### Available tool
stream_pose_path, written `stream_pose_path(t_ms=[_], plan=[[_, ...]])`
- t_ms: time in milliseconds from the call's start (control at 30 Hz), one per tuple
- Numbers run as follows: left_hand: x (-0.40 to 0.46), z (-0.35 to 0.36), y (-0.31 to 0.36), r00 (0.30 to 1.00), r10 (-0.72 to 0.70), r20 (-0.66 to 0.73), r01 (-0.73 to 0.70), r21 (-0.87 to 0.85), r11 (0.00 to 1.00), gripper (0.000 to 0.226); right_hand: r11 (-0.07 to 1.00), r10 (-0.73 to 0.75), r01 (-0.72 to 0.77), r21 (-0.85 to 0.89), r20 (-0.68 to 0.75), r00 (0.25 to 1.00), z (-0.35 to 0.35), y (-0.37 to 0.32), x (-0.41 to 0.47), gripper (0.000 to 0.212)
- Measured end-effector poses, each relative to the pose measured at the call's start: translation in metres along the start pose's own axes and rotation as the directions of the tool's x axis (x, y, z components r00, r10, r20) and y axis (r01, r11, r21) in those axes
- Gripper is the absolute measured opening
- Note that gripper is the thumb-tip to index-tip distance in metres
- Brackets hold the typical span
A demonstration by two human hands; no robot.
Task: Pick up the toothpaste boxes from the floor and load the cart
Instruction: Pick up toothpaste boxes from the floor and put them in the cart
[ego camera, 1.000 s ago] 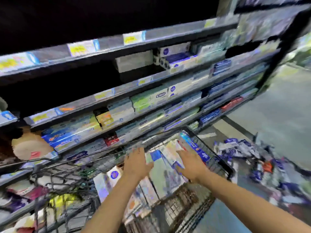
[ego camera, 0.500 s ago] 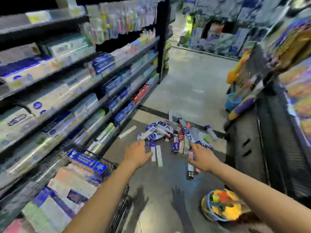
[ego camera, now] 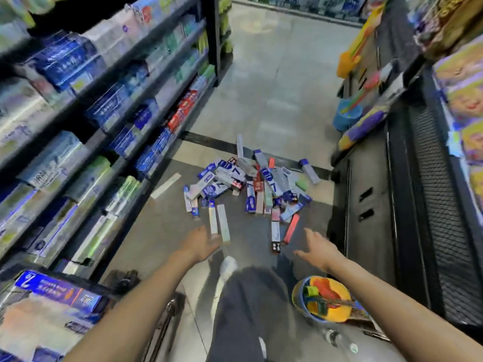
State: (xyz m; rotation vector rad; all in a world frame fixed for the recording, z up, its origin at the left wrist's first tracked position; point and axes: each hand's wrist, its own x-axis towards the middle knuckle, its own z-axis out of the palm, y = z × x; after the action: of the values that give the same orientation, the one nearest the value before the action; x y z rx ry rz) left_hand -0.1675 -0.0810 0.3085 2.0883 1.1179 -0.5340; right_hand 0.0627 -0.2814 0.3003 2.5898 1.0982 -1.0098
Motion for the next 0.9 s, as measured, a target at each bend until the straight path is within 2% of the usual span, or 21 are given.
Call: stream_pose_path(t_ms=[167,433,667,767,900], plan=[[0.077,-0.029,0.003,0.996,-0.068,0.054,0.069,-0.001,0.998,0.052,1.0,-0.015,0.015,0.006,0.064,0.998,-0.025,-0.023,0.073,0.074],[0.219,-0.018,-0.048,0.957,-0.249,0.146,0.25,0.016,0.968,0.062,0.993,-0.102,0.112,-0.047,0.184,0.978,-0.019,-0.081,0.228,0.072],[0.349,0.067,-0.127,0.911,-0.367,0.191,0.372,0.006,0.928,0.054,0.984,-0.165,0.177,-0.01,0.315,0.935,0.09,-0.113,0.374,0.079],[0.399,0.114,-0.159,0.903,-0.381,0.2,0.39,-0.003,0.921,0.058,0.989,-0.145,0.146,0.025,0.362,0.921,0.148,-0.119,0.433,0.081],[0.469,0.177,-0.196,0.901,-0.392,0.185,0.407,-0.053,0.912,0.05,0.993,-0.115,0.098,0.063,0.399,0.91,0.224,-0.125,0.508,0.08]])
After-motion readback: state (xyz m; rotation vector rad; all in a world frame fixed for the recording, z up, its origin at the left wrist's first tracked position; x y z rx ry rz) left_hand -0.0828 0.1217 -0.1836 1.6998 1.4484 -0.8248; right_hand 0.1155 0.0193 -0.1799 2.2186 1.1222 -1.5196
